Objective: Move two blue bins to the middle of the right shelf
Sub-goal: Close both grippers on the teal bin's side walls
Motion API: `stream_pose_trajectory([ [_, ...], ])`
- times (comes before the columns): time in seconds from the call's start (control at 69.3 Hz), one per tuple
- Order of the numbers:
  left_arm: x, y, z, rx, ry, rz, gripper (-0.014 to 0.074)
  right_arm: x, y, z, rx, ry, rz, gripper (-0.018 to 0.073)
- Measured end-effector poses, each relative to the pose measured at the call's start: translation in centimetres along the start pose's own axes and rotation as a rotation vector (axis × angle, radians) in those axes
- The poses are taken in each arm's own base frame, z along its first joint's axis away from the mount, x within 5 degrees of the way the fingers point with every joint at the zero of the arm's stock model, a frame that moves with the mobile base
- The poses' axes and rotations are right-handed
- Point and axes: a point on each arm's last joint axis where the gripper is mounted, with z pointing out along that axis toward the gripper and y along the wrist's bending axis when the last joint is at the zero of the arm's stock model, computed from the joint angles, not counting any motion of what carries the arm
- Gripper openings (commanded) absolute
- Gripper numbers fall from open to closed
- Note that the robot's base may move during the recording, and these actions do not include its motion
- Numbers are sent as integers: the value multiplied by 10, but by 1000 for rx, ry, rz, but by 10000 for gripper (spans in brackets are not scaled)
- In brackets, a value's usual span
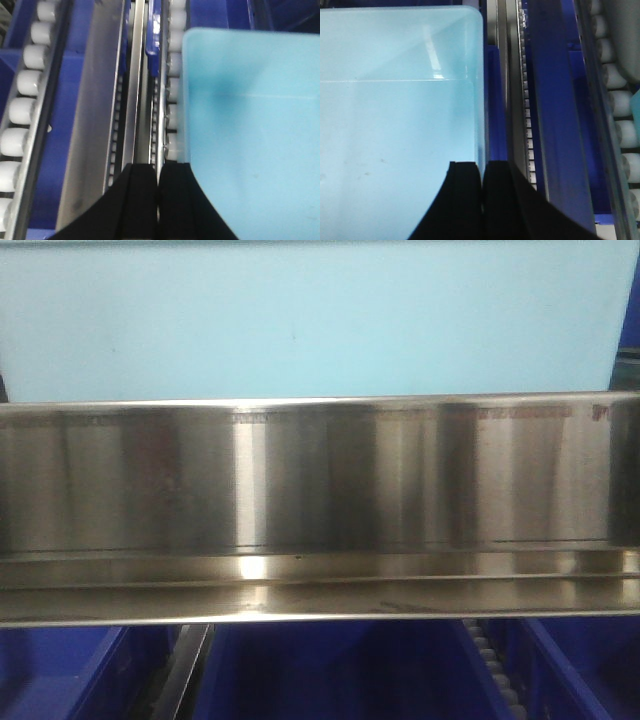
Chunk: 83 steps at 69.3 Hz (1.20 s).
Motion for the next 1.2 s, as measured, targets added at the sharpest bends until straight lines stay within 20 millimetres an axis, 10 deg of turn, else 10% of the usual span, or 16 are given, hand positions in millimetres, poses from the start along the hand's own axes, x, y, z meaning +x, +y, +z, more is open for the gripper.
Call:
stream_pose_trajectory([
  [0.115,1,-2,6,-3,21,2,232,0,0,0,0,1,2,249],
  [1.198,8,-18,66,-72,184,62,245,0,13,60,56,140,-27,181],
])
